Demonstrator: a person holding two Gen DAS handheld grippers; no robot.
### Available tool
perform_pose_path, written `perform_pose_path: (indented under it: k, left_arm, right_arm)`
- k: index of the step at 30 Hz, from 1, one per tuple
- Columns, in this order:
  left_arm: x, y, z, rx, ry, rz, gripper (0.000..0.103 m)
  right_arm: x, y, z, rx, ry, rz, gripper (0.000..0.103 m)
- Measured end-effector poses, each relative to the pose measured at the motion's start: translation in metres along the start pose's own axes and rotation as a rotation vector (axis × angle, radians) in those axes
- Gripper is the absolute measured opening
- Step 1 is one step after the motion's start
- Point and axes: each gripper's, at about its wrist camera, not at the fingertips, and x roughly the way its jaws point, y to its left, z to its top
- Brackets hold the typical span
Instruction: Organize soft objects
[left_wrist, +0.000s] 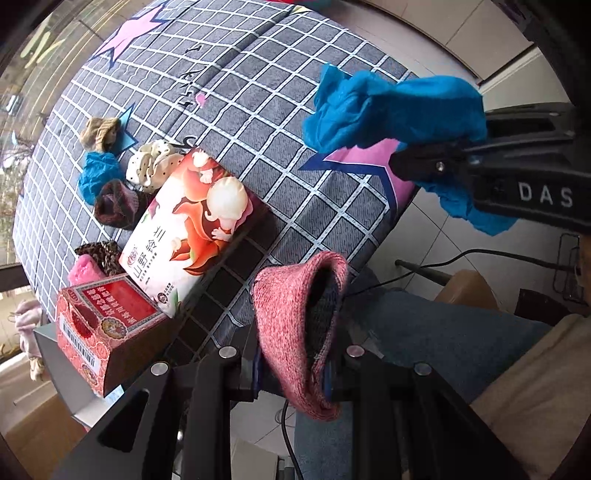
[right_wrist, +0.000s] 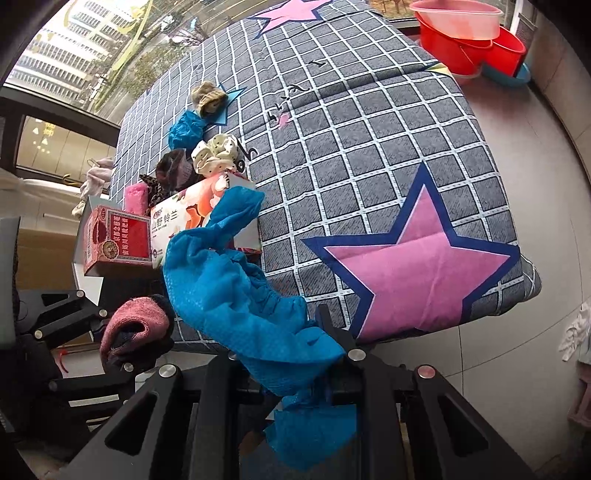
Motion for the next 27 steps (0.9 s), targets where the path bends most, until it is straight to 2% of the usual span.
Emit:
perform_pose_path:
  k: [27]
  left_arm:
    - [0.014,0.013,-0.013,-0.088,0.042,-0.005,0.025]
  right_arm:
    - [0.027,0.023,0.002,-0.103,0.102,0.037,0.021]
